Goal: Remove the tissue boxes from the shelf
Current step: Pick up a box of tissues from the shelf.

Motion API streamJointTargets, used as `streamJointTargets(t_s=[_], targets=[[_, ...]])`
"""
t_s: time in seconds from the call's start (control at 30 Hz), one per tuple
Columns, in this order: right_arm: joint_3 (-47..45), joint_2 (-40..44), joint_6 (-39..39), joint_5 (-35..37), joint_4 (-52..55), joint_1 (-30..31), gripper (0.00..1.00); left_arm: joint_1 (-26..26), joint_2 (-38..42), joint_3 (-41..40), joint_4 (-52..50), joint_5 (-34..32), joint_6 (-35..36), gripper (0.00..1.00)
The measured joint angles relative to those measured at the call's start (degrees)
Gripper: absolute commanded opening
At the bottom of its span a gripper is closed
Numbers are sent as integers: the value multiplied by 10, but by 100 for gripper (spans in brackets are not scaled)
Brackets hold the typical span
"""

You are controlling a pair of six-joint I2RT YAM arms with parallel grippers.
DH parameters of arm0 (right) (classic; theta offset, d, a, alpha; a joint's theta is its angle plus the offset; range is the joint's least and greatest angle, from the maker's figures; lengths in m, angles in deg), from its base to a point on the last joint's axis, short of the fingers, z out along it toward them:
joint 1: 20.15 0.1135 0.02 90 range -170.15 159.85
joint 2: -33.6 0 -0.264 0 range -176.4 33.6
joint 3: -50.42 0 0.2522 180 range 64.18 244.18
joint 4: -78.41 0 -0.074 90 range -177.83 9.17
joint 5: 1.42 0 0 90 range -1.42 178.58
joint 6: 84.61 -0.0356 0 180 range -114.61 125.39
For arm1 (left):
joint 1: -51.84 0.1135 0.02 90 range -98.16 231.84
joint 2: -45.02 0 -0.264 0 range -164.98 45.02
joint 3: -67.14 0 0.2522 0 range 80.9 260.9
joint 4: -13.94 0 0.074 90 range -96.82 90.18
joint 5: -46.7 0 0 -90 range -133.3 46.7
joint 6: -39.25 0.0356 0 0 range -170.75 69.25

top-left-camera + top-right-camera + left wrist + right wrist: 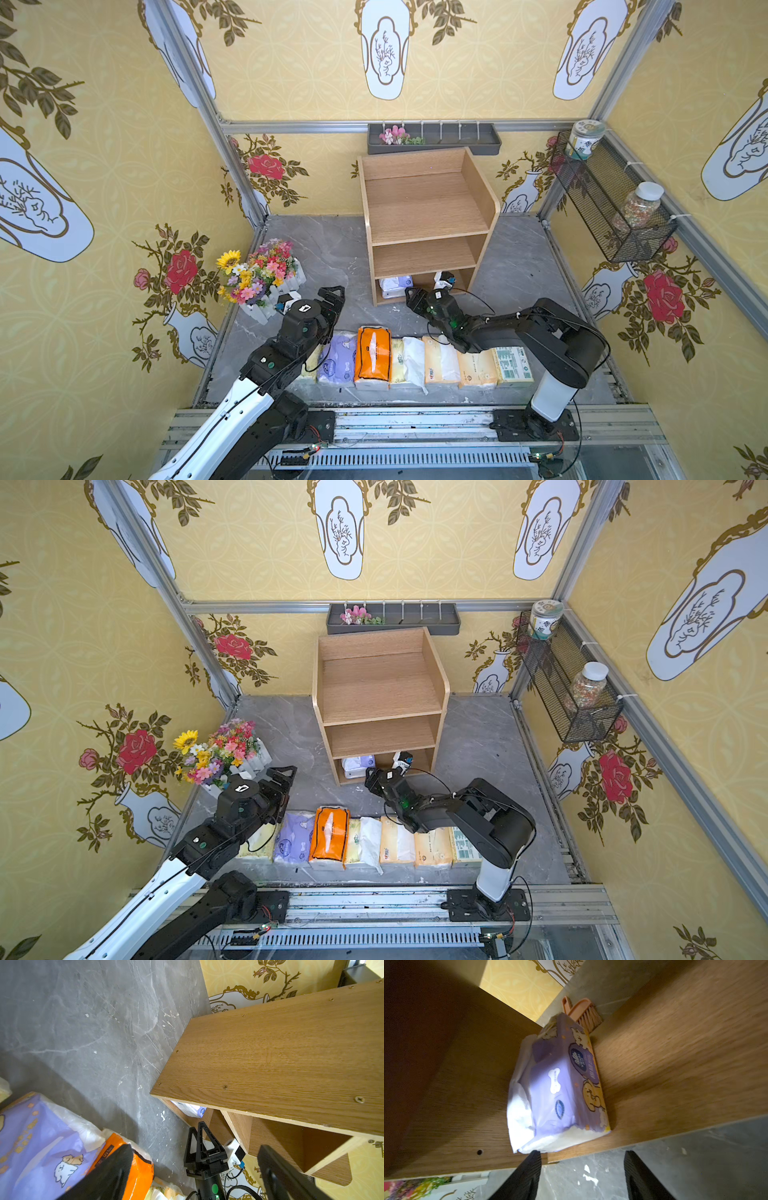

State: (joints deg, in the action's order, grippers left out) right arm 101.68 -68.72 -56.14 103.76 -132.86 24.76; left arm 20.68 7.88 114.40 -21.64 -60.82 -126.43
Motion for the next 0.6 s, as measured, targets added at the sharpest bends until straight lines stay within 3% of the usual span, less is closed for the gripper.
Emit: streamJointTargets(t_s=[0.3,0.6], targets=[[-5,-71,-87,23,-137,4,69,0,-30,-2,42,41,10,100],[0,-73,-102,28,-150,-5,68,0,-51,-13,73,65,17,100]])
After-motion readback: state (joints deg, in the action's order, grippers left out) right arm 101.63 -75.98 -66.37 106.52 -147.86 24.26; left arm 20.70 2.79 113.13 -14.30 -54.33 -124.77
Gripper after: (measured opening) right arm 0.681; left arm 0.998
